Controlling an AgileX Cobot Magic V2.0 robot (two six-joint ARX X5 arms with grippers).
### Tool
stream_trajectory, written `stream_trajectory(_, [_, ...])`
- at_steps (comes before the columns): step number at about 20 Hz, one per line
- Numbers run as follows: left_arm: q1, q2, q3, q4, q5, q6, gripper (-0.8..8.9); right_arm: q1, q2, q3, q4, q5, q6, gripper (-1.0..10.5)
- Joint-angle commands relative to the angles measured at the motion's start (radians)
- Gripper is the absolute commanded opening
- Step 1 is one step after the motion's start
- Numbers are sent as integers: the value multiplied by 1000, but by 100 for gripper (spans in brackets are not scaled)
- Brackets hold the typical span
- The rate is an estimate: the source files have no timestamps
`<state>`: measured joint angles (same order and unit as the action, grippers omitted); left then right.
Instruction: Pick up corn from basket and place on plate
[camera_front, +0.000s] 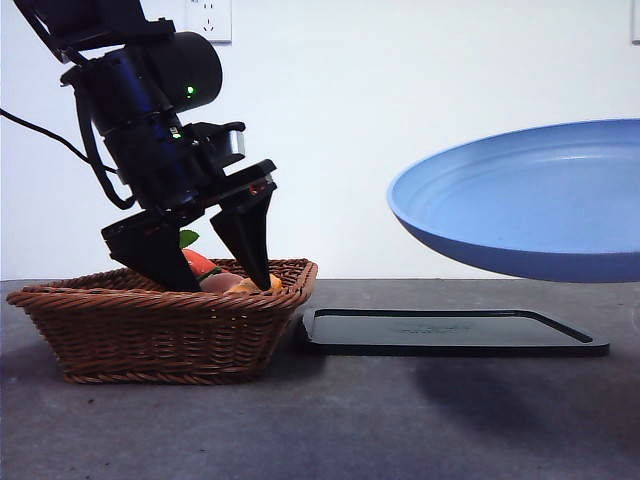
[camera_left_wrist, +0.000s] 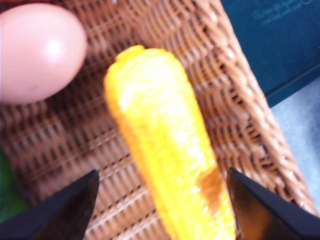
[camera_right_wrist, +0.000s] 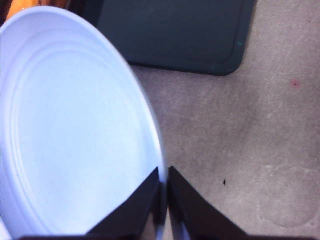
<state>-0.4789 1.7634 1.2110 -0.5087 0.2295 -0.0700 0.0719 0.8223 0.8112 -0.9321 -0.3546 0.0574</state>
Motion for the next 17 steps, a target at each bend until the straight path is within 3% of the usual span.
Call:
stream_trajectory(1, [-13,41,25,10,-4,-2,415,2,4,21,11,-7,14,1])
stream_trajectory(10, [-17,56,25,9,-3,-17,203,2,5,21,19,-6,13,1])
stream_trajectory(17, [-12,15,27,-18,0,-25,192,2,9,21,19,-5,17,1])
